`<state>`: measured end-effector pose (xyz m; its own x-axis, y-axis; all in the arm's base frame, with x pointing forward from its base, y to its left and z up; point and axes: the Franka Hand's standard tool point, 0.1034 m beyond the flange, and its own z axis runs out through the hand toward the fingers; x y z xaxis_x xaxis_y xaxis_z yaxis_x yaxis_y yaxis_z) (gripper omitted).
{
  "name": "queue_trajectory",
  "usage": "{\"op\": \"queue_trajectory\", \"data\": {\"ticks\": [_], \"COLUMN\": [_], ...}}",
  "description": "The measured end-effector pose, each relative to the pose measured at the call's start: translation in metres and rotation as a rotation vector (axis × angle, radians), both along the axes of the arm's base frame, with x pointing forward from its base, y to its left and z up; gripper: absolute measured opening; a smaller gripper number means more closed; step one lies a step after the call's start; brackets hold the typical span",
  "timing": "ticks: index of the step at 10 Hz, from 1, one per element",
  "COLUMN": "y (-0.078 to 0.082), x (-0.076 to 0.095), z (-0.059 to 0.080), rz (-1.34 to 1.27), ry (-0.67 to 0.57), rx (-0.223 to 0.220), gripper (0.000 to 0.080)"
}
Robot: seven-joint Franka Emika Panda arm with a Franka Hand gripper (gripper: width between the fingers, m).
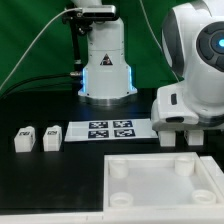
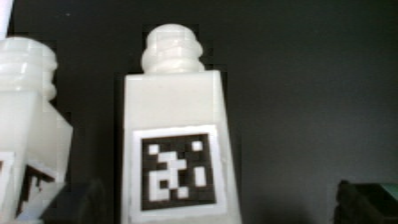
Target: Assemble one leg
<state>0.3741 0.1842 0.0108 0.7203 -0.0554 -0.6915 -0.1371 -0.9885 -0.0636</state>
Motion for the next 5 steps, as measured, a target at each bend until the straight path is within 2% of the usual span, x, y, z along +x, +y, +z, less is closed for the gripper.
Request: {"op": "queue_trajectory", "data": {"ticks": [1,2,3,4,5], "y": [-0.0001,-0.0002,-0.0003,-0.0004,-0.0004], "x": [0.0000,0.0000,0.0001,0.0001,0.0001], "z": [0.0000,0.0000,-0.0001,0.0000,-0.0001], "rz": [0.000,0.000,-0.001,-0.001,-0.001], "ry": [0.000,0.000,0.000,0.000,0.000], "rx": [0.000,0.000,0.000,0.000,0.000], "gripper": [0.0599,0.0424,0.0424,0.0289,0.0290]}}
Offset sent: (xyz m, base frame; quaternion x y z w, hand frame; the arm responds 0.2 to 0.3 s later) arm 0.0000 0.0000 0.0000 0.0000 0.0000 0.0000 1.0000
